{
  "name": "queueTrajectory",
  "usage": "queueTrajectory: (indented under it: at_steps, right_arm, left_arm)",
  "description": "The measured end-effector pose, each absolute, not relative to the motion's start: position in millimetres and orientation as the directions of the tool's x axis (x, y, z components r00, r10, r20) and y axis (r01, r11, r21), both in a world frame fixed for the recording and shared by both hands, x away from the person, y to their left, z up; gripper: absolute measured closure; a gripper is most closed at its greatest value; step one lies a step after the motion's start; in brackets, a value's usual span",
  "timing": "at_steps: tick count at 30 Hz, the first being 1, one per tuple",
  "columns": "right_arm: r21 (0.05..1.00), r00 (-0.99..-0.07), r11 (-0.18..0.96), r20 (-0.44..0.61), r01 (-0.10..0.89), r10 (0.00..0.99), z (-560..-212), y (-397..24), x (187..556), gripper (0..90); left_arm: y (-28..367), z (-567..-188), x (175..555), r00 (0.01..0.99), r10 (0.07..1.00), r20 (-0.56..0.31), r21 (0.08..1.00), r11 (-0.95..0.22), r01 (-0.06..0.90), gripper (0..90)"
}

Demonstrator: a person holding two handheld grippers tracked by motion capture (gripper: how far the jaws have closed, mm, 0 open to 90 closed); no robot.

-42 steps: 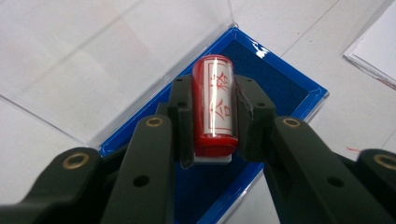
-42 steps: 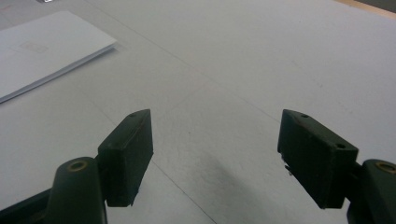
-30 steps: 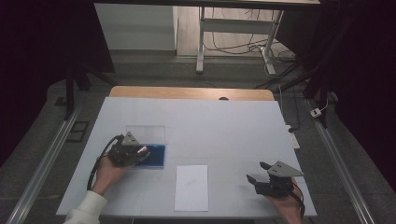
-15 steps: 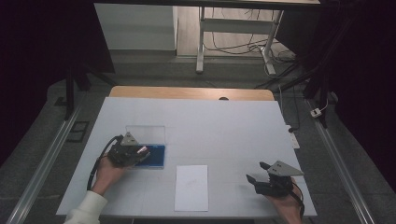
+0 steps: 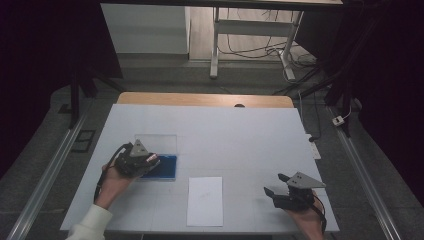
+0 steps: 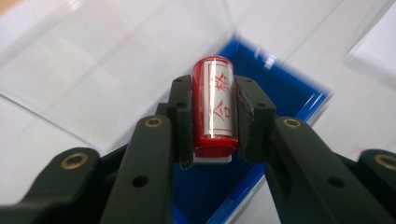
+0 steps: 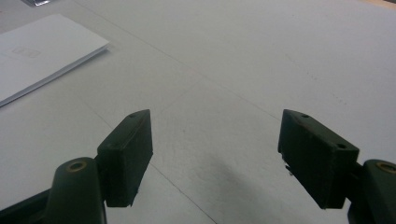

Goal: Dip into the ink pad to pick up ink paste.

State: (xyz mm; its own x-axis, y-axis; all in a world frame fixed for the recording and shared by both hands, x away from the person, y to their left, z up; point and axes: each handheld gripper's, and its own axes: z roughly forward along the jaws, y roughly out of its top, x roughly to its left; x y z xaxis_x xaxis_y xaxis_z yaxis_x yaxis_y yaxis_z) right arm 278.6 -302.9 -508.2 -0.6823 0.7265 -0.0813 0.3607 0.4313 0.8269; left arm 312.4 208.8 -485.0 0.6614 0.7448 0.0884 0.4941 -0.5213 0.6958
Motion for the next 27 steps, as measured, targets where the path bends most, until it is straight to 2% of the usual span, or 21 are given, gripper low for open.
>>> queueTrajectory:
  at_steps: [7, 17, 27]
  right_arm:
    - [0.828, -0.679, 0.426, -0.077, 0.364, 0.73, -509, -304, 279, 25.6]
    - [0.83, -0.683, 0.428, -0.079, 0.358, 0.726, -509, -303, 279, 25.5]
    - [0.829, -0.69, 0.431, -0.078, 0.356, 0.72, -509, -303, 279, 25.5]
  left_arm:
    - [214, -466, 306, 0.667, 0.744, 0.033, 0.744, -0.464, 0.48, 70.0]
    - [217, -455, 304, 0.675, 0.737, -0.027, 0.751, -0.43, 0.5, 69.9]
    - [214, -466, 309, 0.666, 0.746, 0.004, 0.731, -0.457, 0.506, 69.9]
